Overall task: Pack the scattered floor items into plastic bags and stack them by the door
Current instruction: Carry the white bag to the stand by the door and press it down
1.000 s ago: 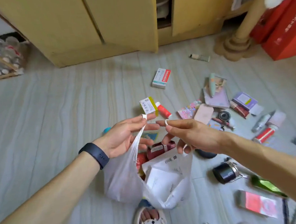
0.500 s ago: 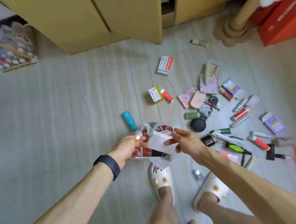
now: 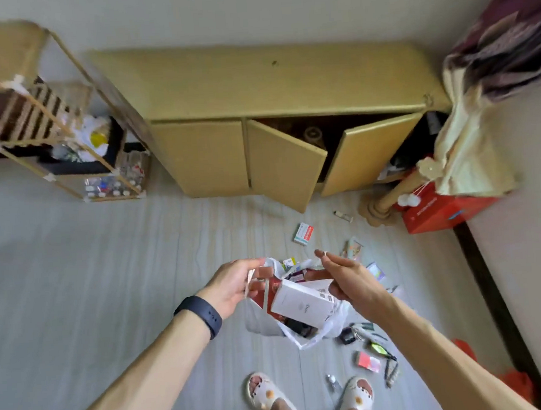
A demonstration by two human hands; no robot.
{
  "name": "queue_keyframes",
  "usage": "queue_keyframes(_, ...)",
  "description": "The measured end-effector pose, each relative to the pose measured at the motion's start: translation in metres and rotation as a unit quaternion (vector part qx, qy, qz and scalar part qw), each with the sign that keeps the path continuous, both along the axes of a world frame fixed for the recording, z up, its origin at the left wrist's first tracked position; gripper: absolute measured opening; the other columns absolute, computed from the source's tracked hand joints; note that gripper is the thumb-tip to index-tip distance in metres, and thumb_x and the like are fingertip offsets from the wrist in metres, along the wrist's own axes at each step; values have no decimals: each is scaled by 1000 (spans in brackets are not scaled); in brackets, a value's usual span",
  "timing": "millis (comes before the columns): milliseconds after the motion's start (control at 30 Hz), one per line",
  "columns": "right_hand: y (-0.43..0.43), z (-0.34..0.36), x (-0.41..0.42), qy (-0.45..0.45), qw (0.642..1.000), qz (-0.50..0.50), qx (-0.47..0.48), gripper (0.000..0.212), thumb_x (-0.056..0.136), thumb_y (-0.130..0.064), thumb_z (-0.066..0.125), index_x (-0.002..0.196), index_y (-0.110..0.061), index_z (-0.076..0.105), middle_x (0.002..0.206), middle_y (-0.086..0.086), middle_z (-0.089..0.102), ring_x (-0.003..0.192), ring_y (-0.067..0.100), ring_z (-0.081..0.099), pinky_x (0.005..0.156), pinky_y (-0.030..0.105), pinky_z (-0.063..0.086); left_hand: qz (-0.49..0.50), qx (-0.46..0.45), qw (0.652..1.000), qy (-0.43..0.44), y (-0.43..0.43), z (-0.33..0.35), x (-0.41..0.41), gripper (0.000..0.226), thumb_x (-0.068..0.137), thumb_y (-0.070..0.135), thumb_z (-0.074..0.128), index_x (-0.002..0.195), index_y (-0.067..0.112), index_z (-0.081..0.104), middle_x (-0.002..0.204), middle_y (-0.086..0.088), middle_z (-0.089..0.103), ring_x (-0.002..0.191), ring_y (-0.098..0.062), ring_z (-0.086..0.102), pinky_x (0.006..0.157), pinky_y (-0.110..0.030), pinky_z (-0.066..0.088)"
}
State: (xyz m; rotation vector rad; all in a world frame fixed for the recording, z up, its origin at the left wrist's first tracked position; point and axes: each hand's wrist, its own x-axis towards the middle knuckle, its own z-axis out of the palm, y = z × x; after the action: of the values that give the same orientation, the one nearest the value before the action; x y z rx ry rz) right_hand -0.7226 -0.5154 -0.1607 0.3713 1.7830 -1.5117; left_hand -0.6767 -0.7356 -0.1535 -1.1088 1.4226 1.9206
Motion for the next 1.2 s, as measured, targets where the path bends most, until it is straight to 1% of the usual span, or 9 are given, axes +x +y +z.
queue_keyframes(100,-20,70,-3,52,998,9,16,30,104,-28,47,132,-24,57,99,1,77,45,9,32,40,15,30,31,12,998,52,-28,63,2,31,90,19,67,118,5,66,95,-8,73,68,-16,61,61,-24,43)
queue_keyframes(167,-35,103,-5,87,996,6,-3,31,103,-29,48,133,-26,57,105,-4,75,49,10,34,44,16,32,47,23,995,85,-48,98,4,33,90,22,68,118,5,66,96,-8,73,75,-19,59,67,-27,42)
queue_keyframes(267,-67,144,-13,128,991,-18,-35,31,102,-30,50,131,-27,60,107,-10,74,54,11,43,53,21,35,56,21,989,133,-79,146,0,33,88,21,69,116,4,67,88,-6,72,67,-17,57,67,-28,40)
queue_keyframes(400,-123,186,-35,160,982,-26,-99,26,102,-27,50,124,-23,63,103,0,75,56,11,48,59,27,33,55,-22,981,184,-130,196,-19,35,86,27,69,114,5,69,86,-4,73,70,-17,60,69,-28,44)
queue_keyframes(533,-190,217,-70,182,972,-9,-148,23,102,-25,51,117,-18,67,106,2,74,52,13,42,51,22,34,70,-62,972,216,-200,236,-47,34,90,32,64,114,7,68,94,-6,74,73,-18,62,70,-29,45)
queue_keyframes(667,-271,242,-112,207,963,30,-172,23,101,-25,53,106,-16,73,114,-2,73,51,14,30,43,19,28,89,-101,964,231,-278,268,-77,38,91,36,63,113,5,67,91,-5,74,67,-17,62,68,-29,44)
queue_keyframes(767,-332,261,-140,223,957,74,-172,23,102,-23,50,109,-13,69,110,-2,74,48,13,25,45,20,23,123,-115,960,224,-337,288,-95,41,90,38,63,112,3,67,88,-5,73,64,-16,60,67,-29,44)
queue_keyframes(1000,-492,303,-202,245,941,124,-198,26,101,-20,51,99,-8,73,107,1,74,47,14,19,48,25,18,191,-156,942,227,-484,335,-124,45,87,42,65,109,2,69,90,-5,73,67,-18,61,68,-31,45)
queue_keyframes(1200,-623,335,-241,288,918,151,-228,25,102,-20,48,118,-14,65,102,3,76,50,14,19,49,23,20,219,-187,920,265,-609,374,-142,46,87,43,66,110,3,70,92,-5,75,70,-19,64,70,-31,47)
